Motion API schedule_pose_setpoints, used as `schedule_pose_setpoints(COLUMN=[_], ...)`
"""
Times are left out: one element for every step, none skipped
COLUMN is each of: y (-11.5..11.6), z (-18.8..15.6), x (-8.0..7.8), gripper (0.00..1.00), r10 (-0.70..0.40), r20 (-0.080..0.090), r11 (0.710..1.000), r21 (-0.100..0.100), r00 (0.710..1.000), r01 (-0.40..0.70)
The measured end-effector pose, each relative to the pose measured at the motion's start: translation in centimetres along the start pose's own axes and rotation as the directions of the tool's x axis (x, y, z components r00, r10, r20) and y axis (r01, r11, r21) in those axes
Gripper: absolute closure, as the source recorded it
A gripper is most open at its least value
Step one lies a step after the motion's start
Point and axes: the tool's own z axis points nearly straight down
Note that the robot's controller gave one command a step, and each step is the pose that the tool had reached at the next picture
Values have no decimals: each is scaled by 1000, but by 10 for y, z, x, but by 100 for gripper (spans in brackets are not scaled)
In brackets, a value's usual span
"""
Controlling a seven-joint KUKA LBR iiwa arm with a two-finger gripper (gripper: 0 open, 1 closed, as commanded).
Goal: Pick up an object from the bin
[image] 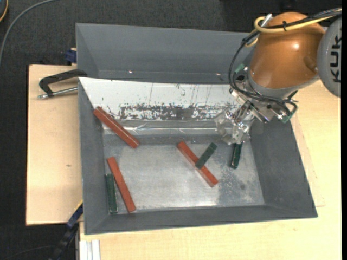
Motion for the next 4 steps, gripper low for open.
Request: schedule_pose_setpoints(y=[1, -42, -62, -63], z=[5, 26, 139, 134], x=[1, 26, 56, 53], gripper=[0, 0, 0, 100], r10=[1, -73, -193, -194], r20=[-7, -8, -12, -8], r11=[1000, 997, 981, 981], r21=[-7, -6, -18, -12], r00=[1000, 997, 981, 981], r01=[-1, 73, 193, 193])
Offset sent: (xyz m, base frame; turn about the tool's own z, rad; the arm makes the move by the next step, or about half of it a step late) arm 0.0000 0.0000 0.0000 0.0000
